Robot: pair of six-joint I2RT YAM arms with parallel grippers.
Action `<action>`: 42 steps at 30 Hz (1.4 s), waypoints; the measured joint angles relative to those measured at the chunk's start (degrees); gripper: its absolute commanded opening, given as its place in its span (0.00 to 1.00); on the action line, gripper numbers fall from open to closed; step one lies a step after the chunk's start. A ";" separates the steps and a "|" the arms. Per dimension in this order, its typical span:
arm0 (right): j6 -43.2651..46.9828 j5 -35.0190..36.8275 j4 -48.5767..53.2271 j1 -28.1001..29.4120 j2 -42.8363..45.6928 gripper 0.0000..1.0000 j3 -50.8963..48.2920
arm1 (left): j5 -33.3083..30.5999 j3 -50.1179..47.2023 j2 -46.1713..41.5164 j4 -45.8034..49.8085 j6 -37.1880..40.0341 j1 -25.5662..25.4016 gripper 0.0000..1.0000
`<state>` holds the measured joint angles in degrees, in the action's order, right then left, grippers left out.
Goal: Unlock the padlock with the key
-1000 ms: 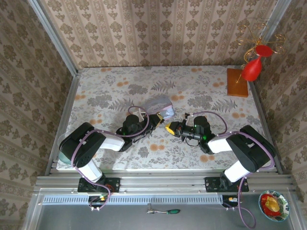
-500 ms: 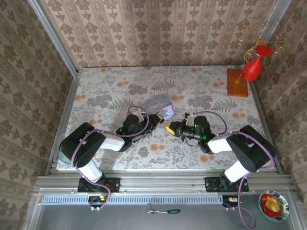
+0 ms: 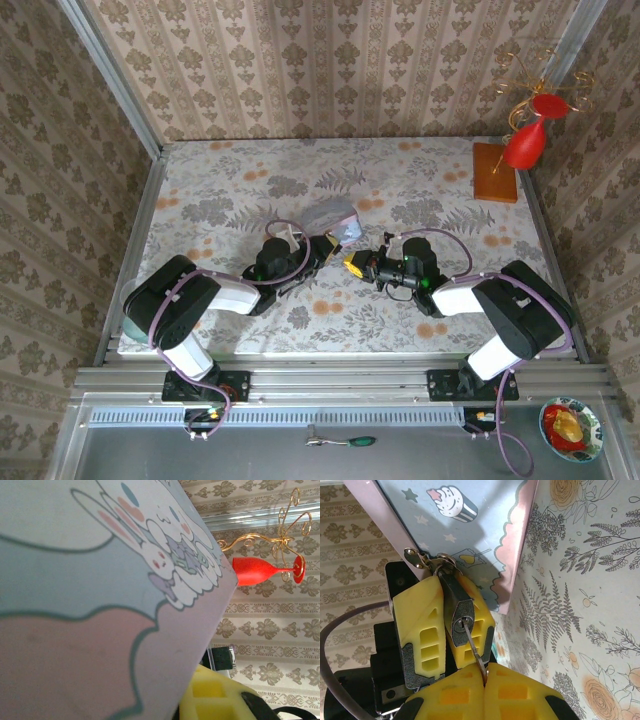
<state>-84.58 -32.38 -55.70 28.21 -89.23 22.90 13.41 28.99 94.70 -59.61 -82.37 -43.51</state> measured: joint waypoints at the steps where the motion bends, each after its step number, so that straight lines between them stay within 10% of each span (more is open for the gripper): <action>1: 0.02 -0.04 0.33 0.00 0.00 0.00 0.20 | -0.11 0.13 0.15 0.00 0.00 0.00 0.00; 42: 1.05 2.47 3.85 0.72 -0.90 0.00 2.47 | -2.69 0.48 0.90 0.39 0.02 -1.16 0.00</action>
<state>-83.53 -29.91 -51.86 28.93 -90.13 25.36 10.72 29.47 95.59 -59.22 -82.35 -44.66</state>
